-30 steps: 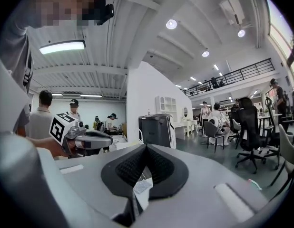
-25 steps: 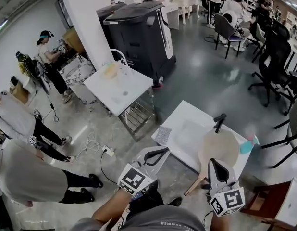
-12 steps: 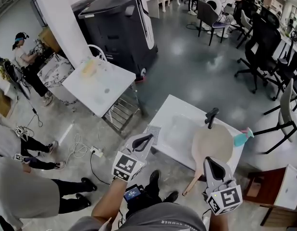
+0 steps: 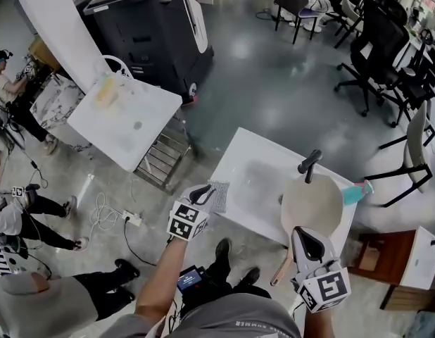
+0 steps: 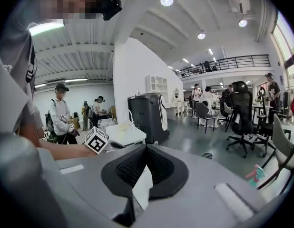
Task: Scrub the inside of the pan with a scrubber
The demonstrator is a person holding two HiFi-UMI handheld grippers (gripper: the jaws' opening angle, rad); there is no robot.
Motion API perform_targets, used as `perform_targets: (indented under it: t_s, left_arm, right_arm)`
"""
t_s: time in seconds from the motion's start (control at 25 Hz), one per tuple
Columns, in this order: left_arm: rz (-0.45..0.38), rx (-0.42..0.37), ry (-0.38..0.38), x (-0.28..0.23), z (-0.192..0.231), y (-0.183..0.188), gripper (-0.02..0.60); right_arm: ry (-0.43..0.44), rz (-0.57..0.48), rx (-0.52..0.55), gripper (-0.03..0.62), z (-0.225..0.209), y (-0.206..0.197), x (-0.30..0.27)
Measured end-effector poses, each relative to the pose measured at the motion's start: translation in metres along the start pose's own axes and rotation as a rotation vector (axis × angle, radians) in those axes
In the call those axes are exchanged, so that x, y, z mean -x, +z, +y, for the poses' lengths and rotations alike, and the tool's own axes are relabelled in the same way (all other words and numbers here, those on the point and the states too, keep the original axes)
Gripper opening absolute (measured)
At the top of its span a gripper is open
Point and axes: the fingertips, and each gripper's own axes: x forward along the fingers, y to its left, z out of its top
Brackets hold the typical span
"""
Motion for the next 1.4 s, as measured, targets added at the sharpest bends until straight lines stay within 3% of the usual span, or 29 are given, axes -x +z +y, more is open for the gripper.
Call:
perform_targets:
  t_s: [0.32,0.8,1.12,1.4]
  left_arm:
    - [0.196,0.071,-0.022,-0.068,0.030,-0.082,0.124]
    - [0.372,0.110,-0.002,-0.114,0.048,-0.145,0.164]
    - [0.352,0.132,0.005,-0.123,0.047,-0.153,0.150]
    - [0.335,0.178,0.007,-0.122,0.047,-0.148,0.076]
  right_arm:
    - [-0.013,0.074,-0.034,0.002,-0.010,-0.021,-0.043]
    - [-0.028,0.140,-0.081,0.002,-0.024,-0.046,-0.064]
    - [-0.046,0.143,-0.105,0.002,-0.039,-0.058,-0.060]
    - [-0.063,0.143,-0.127,0.002,-0.049,-0.065,-0.048]
